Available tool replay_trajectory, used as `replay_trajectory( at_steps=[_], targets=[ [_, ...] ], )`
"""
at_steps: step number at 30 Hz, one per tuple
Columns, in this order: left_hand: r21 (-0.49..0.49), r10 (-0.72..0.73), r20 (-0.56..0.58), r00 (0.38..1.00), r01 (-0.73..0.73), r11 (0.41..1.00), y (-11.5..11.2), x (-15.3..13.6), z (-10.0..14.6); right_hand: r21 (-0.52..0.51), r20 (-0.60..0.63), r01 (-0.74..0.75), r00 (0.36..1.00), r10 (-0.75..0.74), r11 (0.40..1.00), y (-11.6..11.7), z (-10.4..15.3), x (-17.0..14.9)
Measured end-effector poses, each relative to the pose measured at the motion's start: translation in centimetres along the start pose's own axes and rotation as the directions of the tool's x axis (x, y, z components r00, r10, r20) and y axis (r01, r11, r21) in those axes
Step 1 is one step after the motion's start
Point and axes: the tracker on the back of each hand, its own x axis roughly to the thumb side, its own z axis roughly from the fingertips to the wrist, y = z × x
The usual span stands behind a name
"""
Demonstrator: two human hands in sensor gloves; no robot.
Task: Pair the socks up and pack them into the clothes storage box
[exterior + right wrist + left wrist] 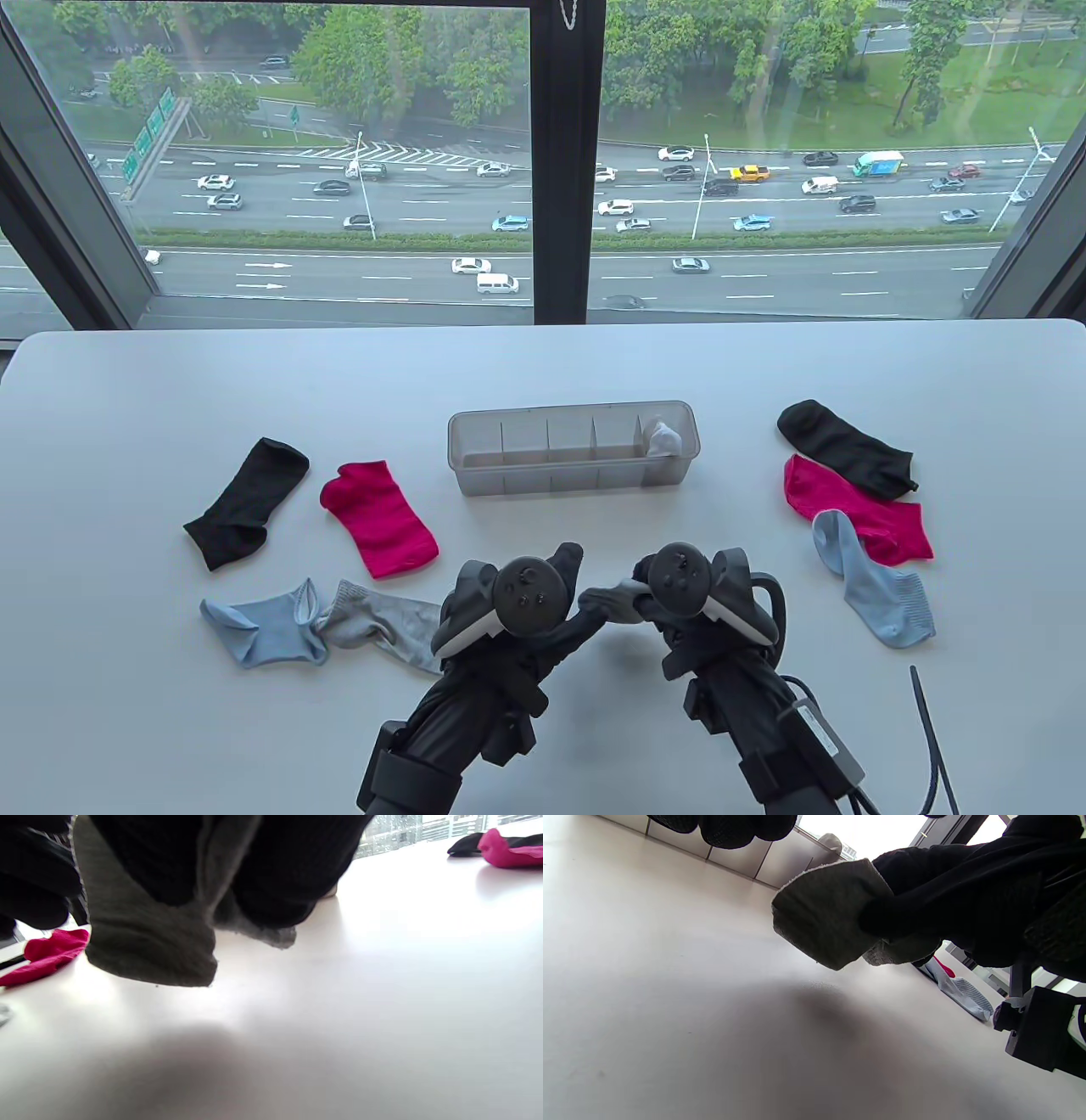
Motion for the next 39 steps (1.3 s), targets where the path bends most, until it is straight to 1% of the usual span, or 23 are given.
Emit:
replay_trajectory(
  at_steps=[2, 4, 5, 6, 8, 10, 11, 13, 16, 17, 18, 20, 22, 24, 25, 26, 27, 28, 30, 31, 34, 36, 39],
  targets=[
    [-0.108, 0.196, -0.009, 0.981, -0.196, 0.975, -0.4, -1.0, -0.3, -0.067, 0.087, 0.073, 0.994, -0.067, 0.995, -0.2, 0.8, 1.5],
    [-0.185, 0.377, -0.021, 0.926, -0.374, 0.909, -0.9, -1.7, -0.5, -0.088, 0.161, 0.140, 0.979, -0.125, 0.986, -0.2, 1.3, 2.7],
    [-0.159, 0.418, -0.014, 0.908, -0.414, 0.896, -0.9, -1.9, -0.5, -0.086, 0.185, 0.177, 0.970, -0.159, 0.980, -0.2, 1.4, 3.1],
    [-0.077, 0.433, -0.022, 0.901, -0.433, 0.898, -0.9, -2.1, -0.4, -0.085, 0.196, 0.215, 0.961, -0.195, 0.973, -0.2, 1.5, 3.2],
    [0.032, 0.403, -0.028, 0.915, -0.402, 0.915, -0.4, -2.9, -0.2, -0.029, 0.220, 0.256, 0.944, -0.244, 0.966, -0.3, 1.5, 2.7],
    [0.064, 0.398, -0.049, 0.916, -0.395, 0.917, 0.0, -3.4, -0.1, 0.032, 0.216, 0.370, 0.904, -0.368, 0.928, -0.5, 1.4, 1.9],
    [0.084, 0.386, -0.030, 0.922, -0.382, 0.920, 0.2, -3.4, 0.0, 0.018, 0.202, 0.442, 0.877, -0.437, 0.897, -0.6, 1.4, 1.3],
    [0.120, 0.338, 0.009, 0.941, -0.337, 0.934, 0.4, -3.1, 0.2, -0.025, 0.170, 0.494, 0.859, -0.484, 0.869, -0.9, 1.3, 0.4],
    [0.140, 0.341, 0.065, 0.938, -0.347, 0.927, 0.5, -2.3, 0.2, 0.019, 0.141, 0.525, 0.841, -0.523, 0.851, -0.6, 1.1, -1.5],
    [0.130, 0.346, 0.082, 0.935, -0.354, 0.926, 0.5, -2.1, 0.2, 0.050, 0.131, 0.561, 0.817, -0.562, 0.826, -0.5, 1.0, -1.9],
    [0.111, 0.350, 0.104, 0.931, -0.360, 0.926, 0.4, -1.7, 0.2, 0.114, 0.105, 0.649, 0.745, -0.658, 0.753, -0.1, 0.8, -2.6],
    [0.105, 0.340, 0.133, 0.931, -0.355, 0.929, 0.3, -1.2, 0.2, 0.161, 0.067, 0.774, 0.611, -0.789, 0.613, 0.3, 0.5, -3.1],
    [0.117, 0.317, 0.134, 0.939, -0.333, 0.936, 0.3, -0.8, 0.3, 0.195, 0.051, 0.803, 0.565, -0.823, 0.563, 0.5, 0.2, -3.2],
    [0.114, 0.294, 0.110, 0.950, -0.306, 0.945, 0.1, -0.7, 0.1, 0.125, 0.047, 0.788, 0.603, -0.796, 0.603, 0.2, 0.3, -3.1],
    [0.110, 0.245, 0.063, 0.967, -0.251, 0.962, 0.1, -0.8, 0.0, 0.034, 0.055, 0.764, 0.642, -0.765, 0.644, -0.2, 0.5, -3.1],
    [0.047, 0.129, -0.006, 0.992, -0.128, 0.991, 0.0, -0.9, -0.4, -0.068, 0.056, 0.748, 0.664, -0.746, 0.660, -0.8, 0.7, -3.3],
    [-0.054, 0.022, -0.075, 0.997, -0.027, 0.998, -0.2, -1.2, -0.6, -0.115, 0.060, 0.735, 0.677, -0.734, 0.668, -1.2, 0.8, -3.4],
    [-0.144, -0.121, -0.133, 0.984, 0.102, 0.984, -0.6, -1.5, -0.7, -0.143, 0.079, 0.729, 0.682, -0.727, 0.669, -1.7, 0.9, -3.7],
    [-0.161, -0.233, -0.150, 0.961, 0.209, 0.965, -0.8, -1.7, -0.8, -0.136, 0.078, 0.741, 0.670, -0.738, 0.658, -1.9, 1.1, -4.0],
    [-0.160, -0.229, -0.152, 0.962, 0.204, 0.966, -0.7, -1.6, -0.6, -0.133, 0.080, 0.726, 0.687, -0.722, 0.675, -1.9, 1.1, -4.0],
    [-0.055, -0.033, -0.039, 0.999, 0.031, 0.998, 0.2, -1.1, -0.3, -0.048, 0.079, 0.659, 0.752, -0.655, 0.751, -1.5, 0.8, -3.4],
    [0.014, 0.156, 0.031, 0.987, -0.157, 0.988, 0.7, -0.4, 0.0, 0.007, 0.082, 0.662, 0.746, -0.660, 0.749, -0.8, 0.6, -2.6],
    [0.063, 0.195, 0.016, 0.981, -0.195, 0.979, 0.5, -0.1, 0.0, 0.016, 0.095, 0.637, 0.767, -0.635, 0.771, -0.3, 0.7, -1.3]
  ],
)
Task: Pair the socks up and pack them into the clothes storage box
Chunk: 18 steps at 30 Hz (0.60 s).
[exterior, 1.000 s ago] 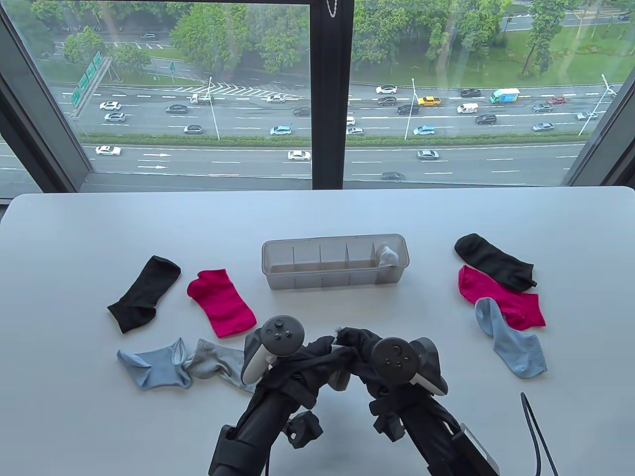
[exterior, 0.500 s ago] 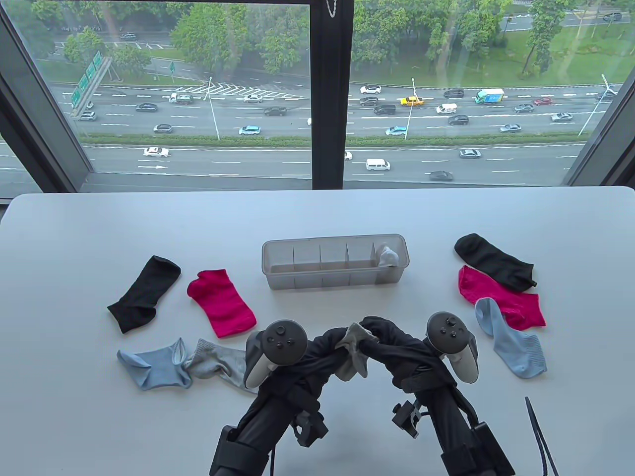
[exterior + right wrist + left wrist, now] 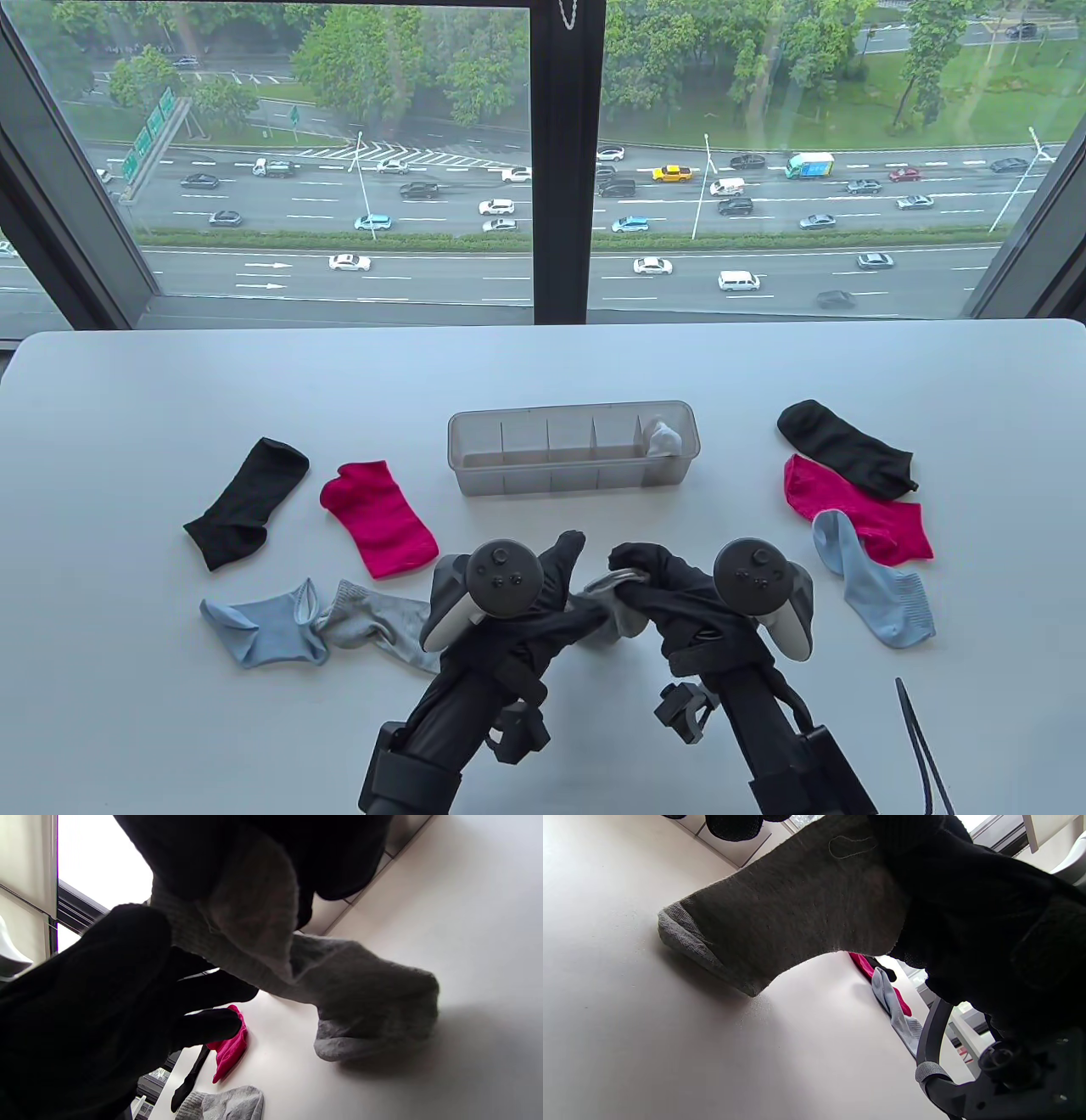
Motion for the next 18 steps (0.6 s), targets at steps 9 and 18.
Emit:
replay_trajectory(
  at_steps=[9, 18],
  targets=[
    [-0.057, 0.245, 0.015, 0.969, -0.244, 0.968, 0.5, -0.2, -0.1, -0.148, -0.021, 0.119, 0.992, -0.124, 0.982, -1.1, 0.9, -0.5],
    [-0.139, -0.471, -0.140, 0.871, 0.454, 0.880, -2.6, -1.1, -1.0, 0.054, -0.145, -0.470, 0.869, 0.472, 0.881, 0.8, 0.2, -3.1]
  ],
)
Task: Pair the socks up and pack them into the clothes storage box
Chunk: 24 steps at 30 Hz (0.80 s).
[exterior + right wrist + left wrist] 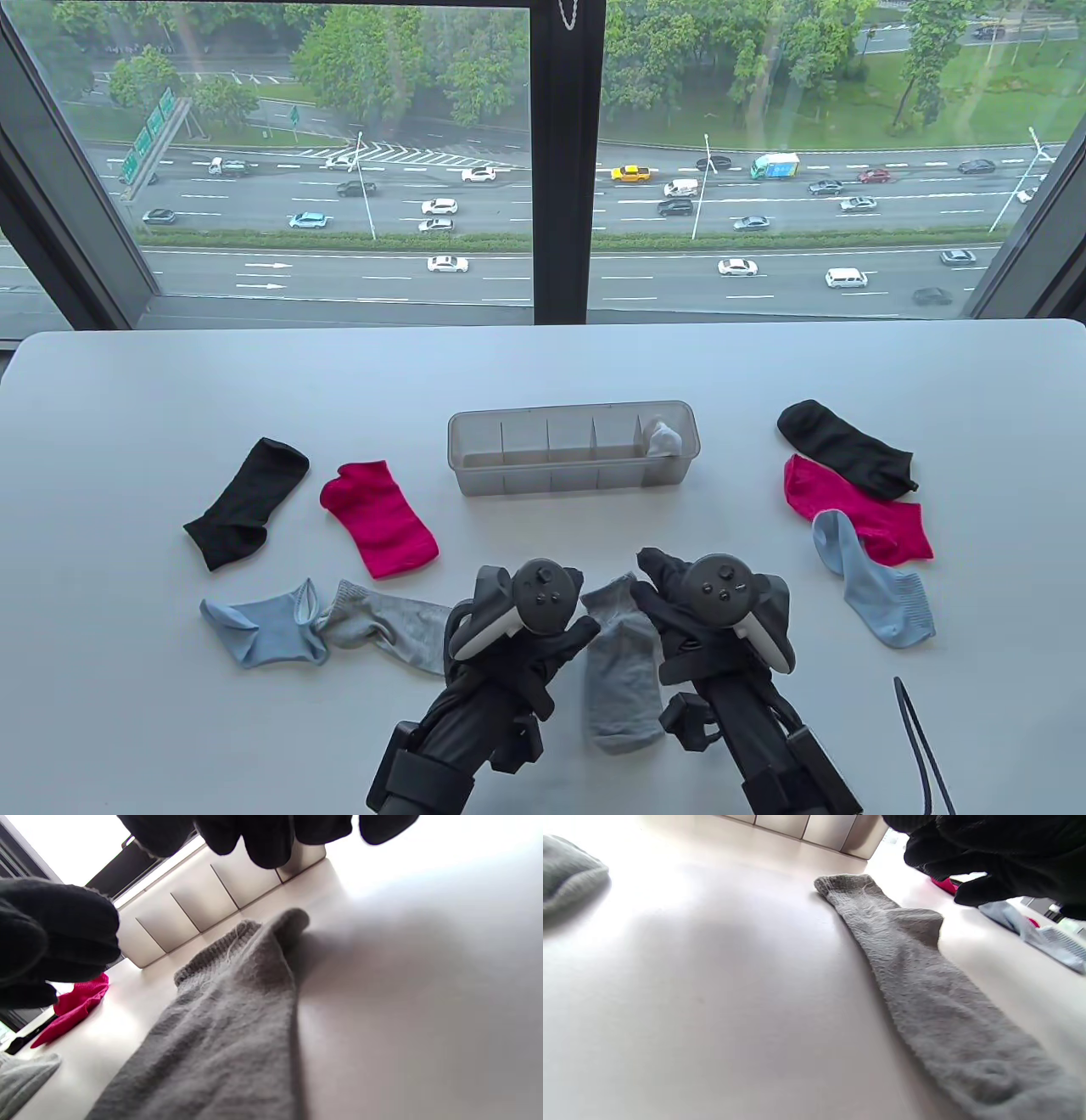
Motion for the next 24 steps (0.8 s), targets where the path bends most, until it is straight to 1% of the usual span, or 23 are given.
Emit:
replay_trajectory(
  at_steps=[1, 2, 3, 5, 6, 7, 9, 10, 12, 13, 15, 17, 18, 20, 21, 22, 23, 24],
  targets=[
    [0.022, -0.071, -0.032, 0.997, 0.071, 0.997, 0.3, -0.1, 0.2, 0.027, 0.078, -0.054, 0.996, 0.052, 0.998, -0.1, 0.1, 0.2],
    [0.028, -0.105, -0.051, 0.993, 0.106, 0.994, 0.4, -0.2, 0.2, 0.044, 0.112, -0.079, 0.991, 0.073, 0.996, 0.1, 0.2, 0.2],
    [0.021, -0.136, -0.081, 0.987, 0.138, 0.990, 0.6, -0.5, 0.2, 0.107, 0.121, -0.077, 0.991, 0.064, 0.991, 0.8, 0.2, 0.2],
    [0.001, -0.160, -0.140, 0.977, 0.162, 0.987, 0.8, -1.4, 0.4, 0.243, 0.088, -0.088, 0.994, 0.068, 0.966, 2.2, -0.1, -0.2],
    [-0.003, -0.167, -0.167, 0.972, 0.168, 0.986, 0.9, -1.8, 0.5, 0.275, 0.076, -0.120, 0.992, 0.103, 0.954, 2.4, -0.1, -0.3],
    [-0.009, -0.177, -0.217, 0.960, 0.179, 0.984, 1.2, -2.5, 0.7, 0.248, 0.091, -0.148, 0.987, 0.129, 0.958, 2.2, -0.2, -0.1],
    [-0.019, -0.204, -0.309, 0.929, 0.208, 0.978, 1.9, -3.8, 1.0, 0.194, 0.097, -0.127, 0.989, 0.110, 0.973, 1.7, -0.1, 0.2],
    [-0.027, -0.221, -0.373, 0.901, 0.227, 0.973, 2.4, -4.6, 1.2, 0.146, 0.080, -0.100, 0.993, 0.089, 0.984, 1.3, 0.0, 0.4],
    [-0.048, -0.230, -0.440, 0.868, 0.233, 0.971, 2.9, -6.1, 1.5, 0.077, 0.078, -0.089, 0.994, 0.083, 0.993, 0.8, 0.1, 0.6],
    [-0.080, -0.228, -0.478, 0.848, 0.217, 0.973, 2.9, -6.8, 1.6, 0.045, 0.067, -0.097, 0.993, 0.094, 0.994, 0.5, 0.2, 0.7],
    [-0.144, -0.222, -0.516, 0.828, 0.171, 0.975, 2.6, -7.8, 1.6, 0.016, 0.064, -0.123, 0.991, 0.121, 0.992, 0.2, 0.3, 0.7],
    [-0.181, -0.209, -0.523, 0.826, 0.133, 0.975, 2.1, -8.4, 1.4, 0.013, 0.062, -0.134, 0.989, 0.133, 0.991, 0.1, 0.3, 0.6],
    [-0.226, -0.202, -0.527, 0.826, 0.093, 0.970, 1.7, -8.6, 1.1, 0.016, 0.063, -0.131, 0.989, 0.130, 0.991, 0.1, 0.3, 0.5],
    [-0.288, -0.144, -0.521, 0.842, -0.015, 0.957, 0.8, -8.9, 0.8, 0.016, 0.060, -0.121, 0.991, 0.120, 0.992, 0.1, 0.3, 0.5],
    [-0.316, -0.103, -0.491, 0.865, -0.066, 0.947, 0.3, -9.1, 0.5, 0.017, 0.059, -0.117, 0.991, 0.116, 0.993, 0.1, 0.3, 0.5],
    [-0.328, -0.108, -0.496, 0.862, -0.070, 0.942, 0.1, -9.1, 0.3, 0.018, 0.059, -0.111, 0.992, 0.110, 0.994, 0.1, 0.3, 0.5],
    [-0.346, -0.168, -0.504, 0.847, -0.020, 0.938, -0.1, -9.2, 0.3, 0.023, 0.062, -0.088, 0.994, 0.087, 0.996, 0.1, 0.3, 0.5],
    [-0.349, -0.184, -0.502, 0.845, -0.003, 0.937, -0.1, -9.3, 0.2, 0.036, 0.065, -0.055, 0.996, 0.053, 0.998, 0.1, 0.3, 0.6]
  ],
)
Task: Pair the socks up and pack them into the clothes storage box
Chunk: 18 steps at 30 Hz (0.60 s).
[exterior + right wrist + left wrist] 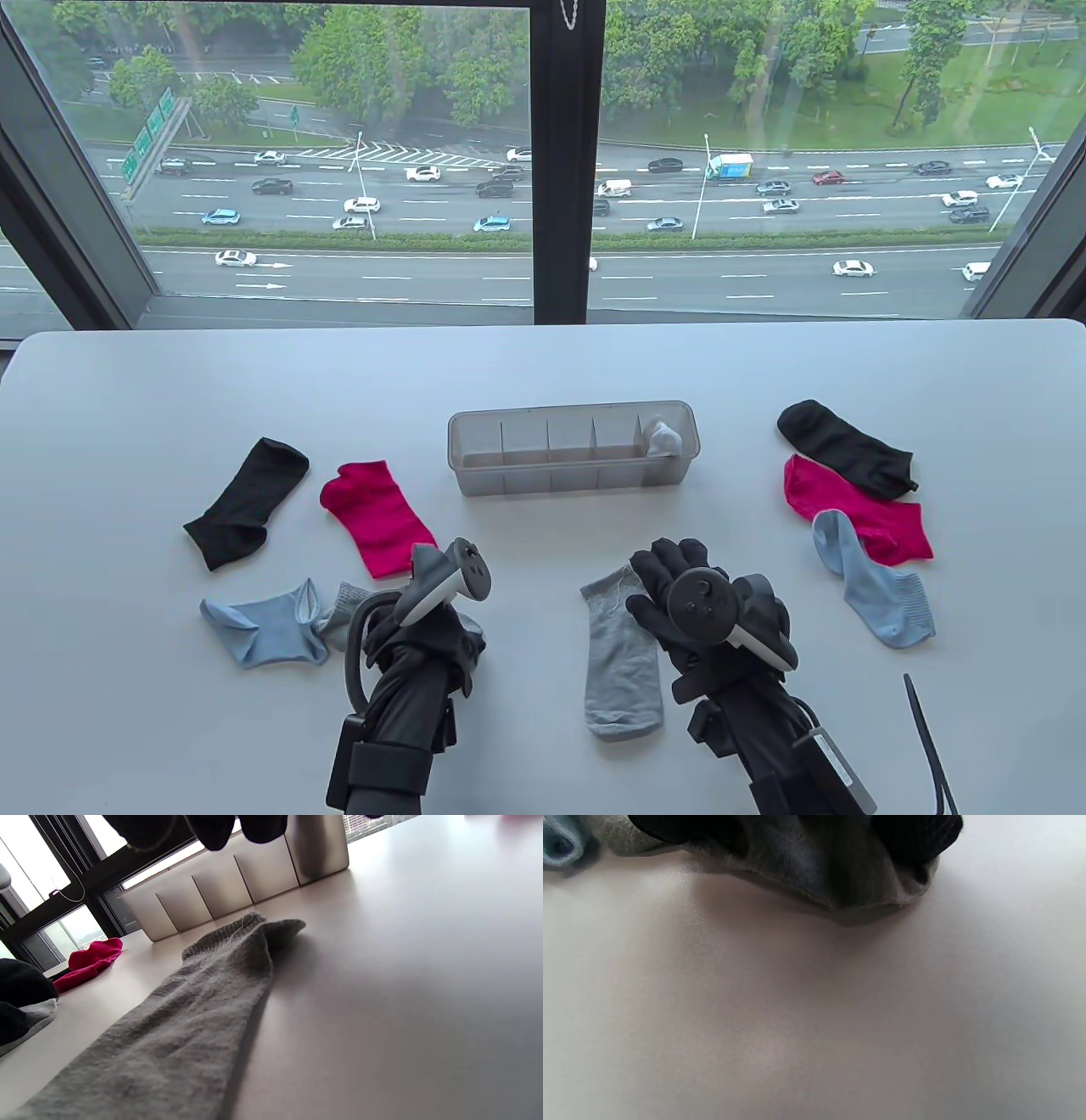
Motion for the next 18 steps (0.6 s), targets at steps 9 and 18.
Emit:
replay_trajectory(
  at_steps=[9, 18],
  targets=[
    [0.160, -0.015, 0.150, 0.989, -0.009, 0.987, 1.6, 1.0, 2.0, 0.031, 0.027, 0.051, 0.998, -0.052, 0.998, 0.1, -0.1, 0.4],
    [0.087, 0.269, 0.768, 0.581, -0.511, 0.855, 4.1, 4.2, 6.8, 0.259, 0.128, 0.272, 0.941, -0.312, 0.927, 0.0, -0.6, 1.7]
  ],
)
